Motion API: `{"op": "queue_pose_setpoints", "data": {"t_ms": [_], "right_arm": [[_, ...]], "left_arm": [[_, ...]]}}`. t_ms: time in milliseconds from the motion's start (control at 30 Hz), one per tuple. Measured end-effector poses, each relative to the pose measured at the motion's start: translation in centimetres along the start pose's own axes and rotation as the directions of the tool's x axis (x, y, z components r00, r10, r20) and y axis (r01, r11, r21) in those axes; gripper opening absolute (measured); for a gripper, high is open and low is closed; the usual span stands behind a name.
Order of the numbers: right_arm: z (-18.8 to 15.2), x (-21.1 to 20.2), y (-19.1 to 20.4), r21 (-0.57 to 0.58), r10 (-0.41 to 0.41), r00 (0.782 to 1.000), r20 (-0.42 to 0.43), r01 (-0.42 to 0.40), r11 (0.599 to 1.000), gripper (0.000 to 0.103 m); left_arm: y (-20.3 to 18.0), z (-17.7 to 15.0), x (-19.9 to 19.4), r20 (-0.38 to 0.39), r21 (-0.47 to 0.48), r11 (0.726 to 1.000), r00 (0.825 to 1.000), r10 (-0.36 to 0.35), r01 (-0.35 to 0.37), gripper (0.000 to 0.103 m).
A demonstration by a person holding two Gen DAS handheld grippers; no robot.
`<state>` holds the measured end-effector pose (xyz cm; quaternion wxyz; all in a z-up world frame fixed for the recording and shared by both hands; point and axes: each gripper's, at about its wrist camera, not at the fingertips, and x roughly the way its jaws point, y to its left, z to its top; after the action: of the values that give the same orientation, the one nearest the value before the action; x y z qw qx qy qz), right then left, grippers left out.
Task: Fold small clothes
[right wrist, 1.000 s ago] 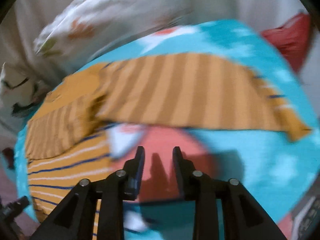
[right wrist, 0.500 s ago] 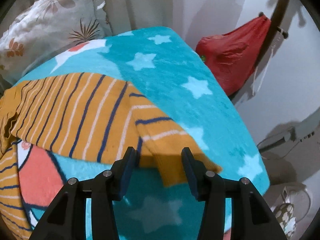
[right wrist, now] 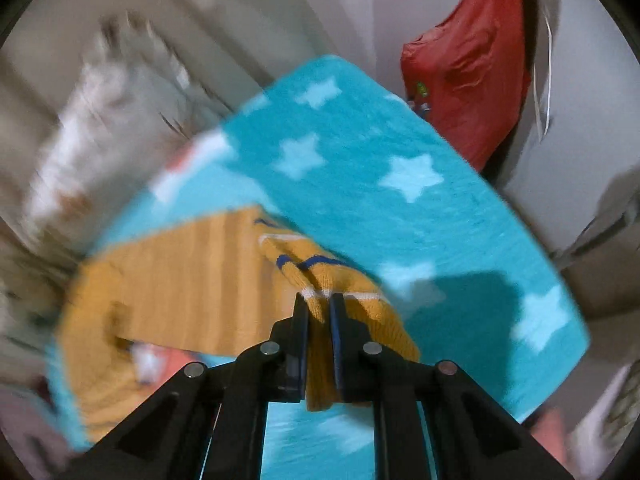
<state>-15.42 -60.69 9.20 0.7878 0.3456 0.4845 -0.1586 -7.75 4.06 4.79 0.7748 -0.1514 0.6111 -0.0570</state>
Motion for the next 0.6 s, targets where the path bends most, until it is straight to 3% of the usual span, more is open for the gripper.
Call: {"op": "queue_pose_setpoints", "data": {"t_ms": [133,300,400,600], "right_arm": [[-0.3,-2.3,2.6,0.069,0.161,0.987,0.012,-0.162,0.984,0.011],[-2.2,-2.8,9.8,0.077,0.318,0.948,-0.018,-0.316,0.946,0.011],[-3.8,-1.5,15.3,0.071,0.394,0.917,-0.061,-0.39,0.918,0.011],[-7.1,2.6,28.0,0.05,0.525,0.831,-0.182,-0.525,0.849,0.011]], "left_arm": [[0.1,1.2,-0.1,0.001,0.018,0.999,0.999,-0.042,0.042,0.068],[0.5,2.3,-0.6,0.003,0.057,0.995,0.997,-0.081,0.08,0.068],[2.3,3.3,-1.5,0.017,0.059,0.995,0.996,-0.084,0.083,0.068],[7.4,5.2,-3.6,0.059,0.023,0.998,0.996,-0.062,0.06,0.068]]}}
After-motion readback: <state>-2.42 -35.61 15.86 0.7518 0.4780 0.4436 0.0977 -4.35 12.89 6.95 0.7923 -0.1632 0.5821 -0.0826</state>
